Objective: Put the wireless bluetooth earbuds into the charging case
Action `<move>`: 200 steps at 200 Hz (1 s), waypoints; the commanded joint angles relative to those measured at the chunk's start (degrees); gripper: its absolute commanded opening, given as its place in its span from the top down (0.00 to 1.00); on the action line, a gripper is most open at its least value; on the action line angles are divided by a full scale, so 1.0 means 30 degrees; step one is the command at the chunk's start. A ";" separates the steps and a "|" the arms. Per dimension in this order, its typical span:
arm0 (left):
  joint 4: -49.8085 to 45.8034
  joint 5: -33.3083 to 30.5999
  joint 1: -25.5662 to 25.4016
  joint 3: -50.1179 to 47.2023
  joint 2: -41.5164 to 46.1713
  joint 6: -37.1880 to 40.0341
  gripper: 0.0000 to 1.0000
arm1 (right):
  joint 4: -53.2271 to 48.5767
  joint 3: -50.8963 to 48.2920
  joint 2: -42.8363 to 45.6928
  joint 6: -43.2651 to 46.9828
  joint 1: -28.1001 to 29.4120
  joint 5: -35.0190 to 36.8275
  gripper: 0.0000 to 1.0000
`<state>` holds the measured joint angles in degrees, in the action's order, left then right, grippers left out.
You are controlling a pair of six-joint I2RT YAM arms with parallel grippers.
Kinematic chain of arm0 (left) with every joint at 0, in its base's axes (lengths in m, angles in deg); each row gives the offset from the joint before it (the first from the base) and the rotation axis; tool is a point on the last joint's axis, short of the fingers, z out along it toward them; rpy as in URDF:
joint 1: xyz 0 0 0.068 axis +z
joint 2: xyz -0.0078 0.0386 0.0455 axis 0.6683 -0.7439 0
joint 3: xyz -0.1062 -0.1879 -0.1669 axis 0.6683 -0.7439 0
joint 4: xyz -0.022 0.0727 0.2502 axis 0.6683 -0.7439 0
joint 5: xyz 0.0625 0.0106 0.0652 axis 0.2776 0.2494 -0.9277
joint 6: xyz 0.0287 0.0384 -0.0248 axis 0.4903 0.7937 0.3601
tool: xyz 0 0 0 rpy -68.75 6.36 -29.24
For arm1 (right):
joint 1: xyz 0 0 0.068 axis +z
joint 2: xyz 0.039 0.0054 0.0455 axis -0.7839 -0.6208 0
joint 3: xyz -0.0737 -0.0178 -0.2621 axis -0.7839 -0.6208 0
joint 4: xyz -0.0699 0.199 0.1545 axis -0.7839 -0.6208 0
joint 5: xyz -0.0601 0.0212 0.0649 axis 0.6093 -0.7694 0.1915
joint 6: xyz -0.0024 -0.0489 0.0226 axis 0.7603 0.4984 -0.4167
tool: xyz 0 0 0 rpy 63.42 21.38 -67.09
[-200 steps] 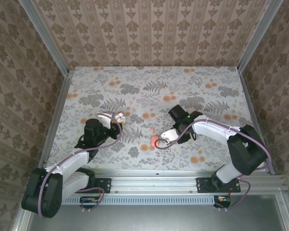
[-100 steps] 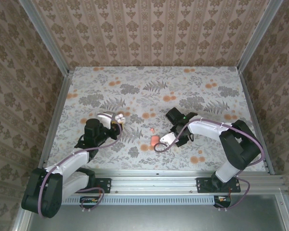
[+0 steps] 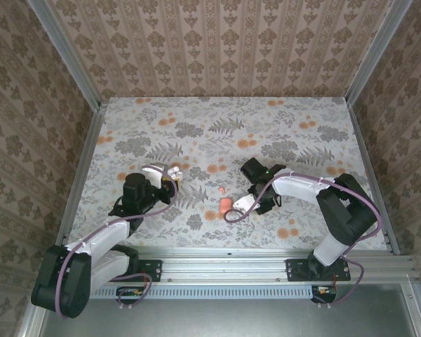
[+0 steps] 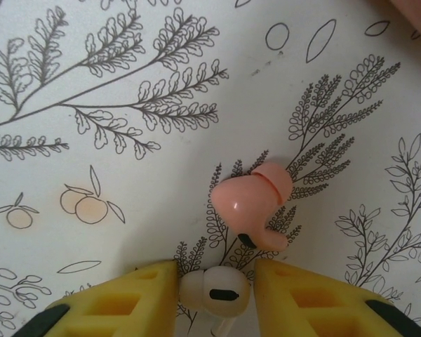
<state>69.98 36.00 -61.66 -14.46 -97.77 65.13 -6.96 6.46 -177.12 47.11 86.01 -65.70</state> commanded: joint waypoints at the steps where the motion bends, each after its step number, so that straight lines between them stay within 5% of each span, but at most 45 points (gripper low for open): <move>1: 0.0028 -0.0046 0.0180 0.0578 0.0032 0.0166 0.95 | 0.0506 -0.0250 -0.0675 0.0576 -0.0038 0.0346 0.70; 88: 0.0485 0.0194 0.0159 0.0530 -0.0464 0.0217 0.95 | 0.0690 -0.0562 0.0742 -0.0848 -0.0155 0.0543 0.77; 200: 0.3764 -0.0245 -0.1982 0.0753 -0.3528 0.1066 0.96 | 0.3916 -0.3377 0.6753 -0.8231 -0.0141 -0.1518 0.78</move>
<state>76.45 35.74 -66.41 -14.22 -105.94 66.42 1.59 -1.76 -160.29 30.28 85.73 -67.03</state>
